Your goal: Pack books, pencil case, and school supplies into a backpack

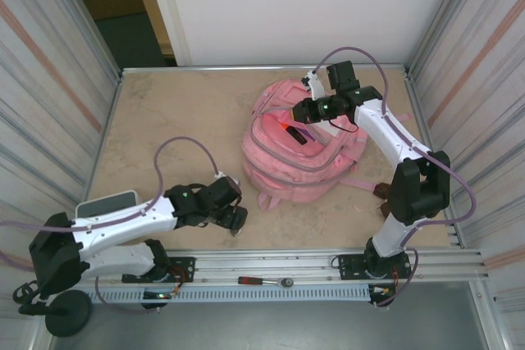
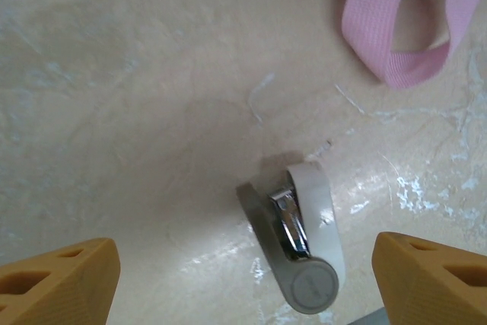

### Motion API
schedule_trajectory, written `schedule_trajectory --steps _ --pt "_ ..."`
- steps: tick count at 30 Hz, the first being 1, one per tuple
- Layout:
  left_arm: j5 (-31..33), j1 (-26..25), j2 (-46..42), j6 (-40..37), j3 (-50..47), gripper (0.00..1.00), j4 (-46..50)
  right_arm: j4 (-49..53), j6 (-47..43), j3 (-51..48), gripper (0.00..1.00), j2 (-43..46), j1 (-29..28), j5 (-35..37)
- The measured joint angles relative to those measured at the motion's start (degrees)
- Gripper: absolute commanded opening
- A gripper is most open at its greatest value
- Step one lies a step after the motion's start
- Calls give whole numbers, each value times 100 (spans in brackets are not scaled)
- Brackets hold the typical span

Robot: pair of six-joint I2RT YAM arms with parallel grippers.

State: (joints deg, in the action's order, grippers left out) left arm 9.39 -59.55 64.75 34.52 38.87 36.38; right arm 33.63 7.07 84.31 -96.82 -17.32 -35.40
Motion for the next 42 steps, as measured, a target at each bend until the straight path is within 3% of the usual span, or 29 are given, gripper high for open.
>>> schedule_trajectory --steps 11,20,26,29,34,37,42 --pt "-391 -295 1132 433 -37 79 -667 -15 0 -13 1 0 0 -2" --pt "-107 -444 1554 702 -35 42 -667 -22 0 -24 1 0 0 -22" --pt "350 -452 938 608 -35 35 -684 -72 0 -87 2 0 0 -28" --pt "398 -166 297 234 11 38 -826 -85 2 -90 2 0 -4 -28" --pt "125 955 -94 -656 761 37 -1034 -101 7 -92 2 0 -61 -24" --pt "-363 1493 131 -1276 1397 36 -1449 -101 33 -92 2 0 -72 -28" --pt "-1023 1598 1088 -3141 2553 36 -1969 -28 44 -44 2 -4 -70 -55"
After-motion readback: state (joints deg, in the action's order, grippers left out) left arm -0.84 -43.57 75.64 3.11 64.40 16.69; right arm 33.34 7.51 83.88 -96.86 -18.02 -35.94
